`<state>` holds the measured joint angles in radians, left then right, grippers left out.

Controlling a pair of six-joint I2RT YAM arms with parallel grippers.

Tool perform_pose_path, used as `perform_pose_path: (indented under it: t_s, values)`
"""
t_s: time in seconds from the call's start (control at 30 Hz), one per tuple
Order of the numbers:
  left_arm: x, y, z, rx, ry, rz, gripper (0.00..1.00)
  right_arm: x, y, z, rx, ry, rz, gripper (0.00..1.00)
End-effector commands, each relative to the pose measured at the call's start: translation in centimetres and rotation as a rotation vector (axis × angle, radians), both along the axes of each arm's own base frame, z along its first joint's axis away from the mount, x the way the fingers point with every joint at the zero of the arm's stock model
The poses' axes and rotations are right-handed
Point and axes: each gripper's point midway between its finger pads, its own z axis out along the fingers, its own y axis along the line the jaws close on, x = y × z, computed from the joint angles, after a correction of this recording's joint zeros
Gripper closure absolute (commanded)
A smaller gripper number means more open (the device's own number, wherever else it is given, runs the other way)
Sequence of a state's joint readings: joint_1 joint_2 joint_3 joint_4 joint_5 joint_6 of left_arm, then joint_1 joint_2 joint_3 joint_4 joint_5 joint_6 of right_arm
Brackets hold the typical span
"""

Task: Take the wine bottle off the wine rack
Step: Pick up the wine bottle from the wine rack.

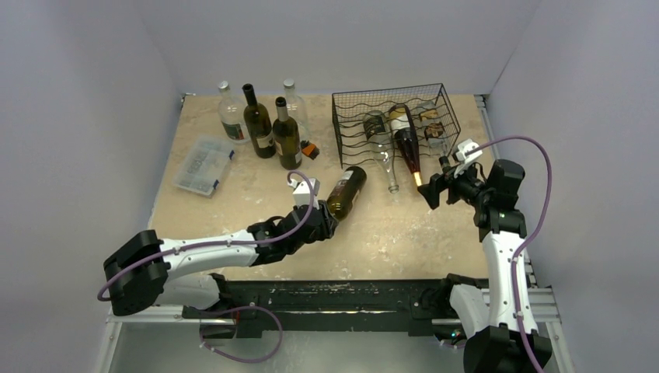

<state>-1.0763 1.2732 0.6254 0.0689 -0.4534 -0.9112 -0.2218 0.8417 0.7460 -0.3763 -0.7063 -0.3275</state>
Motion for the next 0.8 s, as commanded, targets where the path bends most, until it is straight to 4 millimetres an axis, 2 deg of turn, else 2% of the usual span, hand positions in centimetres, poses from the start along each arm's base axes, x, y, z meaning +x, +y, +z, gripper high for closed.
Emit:
perform_pose_path:
  t_s: [0.0, 0.2, 0.37, 0.5, 0.67, 0.77]
  values:
    - [-1.4, -1.6, 4.0, -0.132, 0.021, -0.073, 1.0, -1.1, 1.5, -0.1, -0.012, -0.031, 0.126, 0.01]
    - [-3.5, -1.4, 4.7, -0.116, 0.091, -0.154, 1.0, -2.7, 4.2, -0.4, 0.008, -0.053, 0.333, 0.01]
    - [-4.9, -1.2, 5.2, -0.088, 0.139, -0.215, 1.0, -5.5, 7.5, -1.2, -0.048, -0.105, 0.626, 0.01]
    - [-5.8, -1.4, 6.1, -0.089, 0.163, -0.262, 1.0, -7.7, 9.5, -2.2, -0.148, -0.233, 0.873, 0.01]
    - [-6.7, -1.6, 7.5, -0.088, 0.174, -0.317, 1.0, -7.7, 10.4, -2.1, -0.162, -0.292, 0.98, 0.01]
    - [-7.1, -2.0, 8.1, -0.087, 0.188, -0.35, 1.0, -8.0, 11.7, -2.2, -0.161, -0.312, 1.048, 0.01]
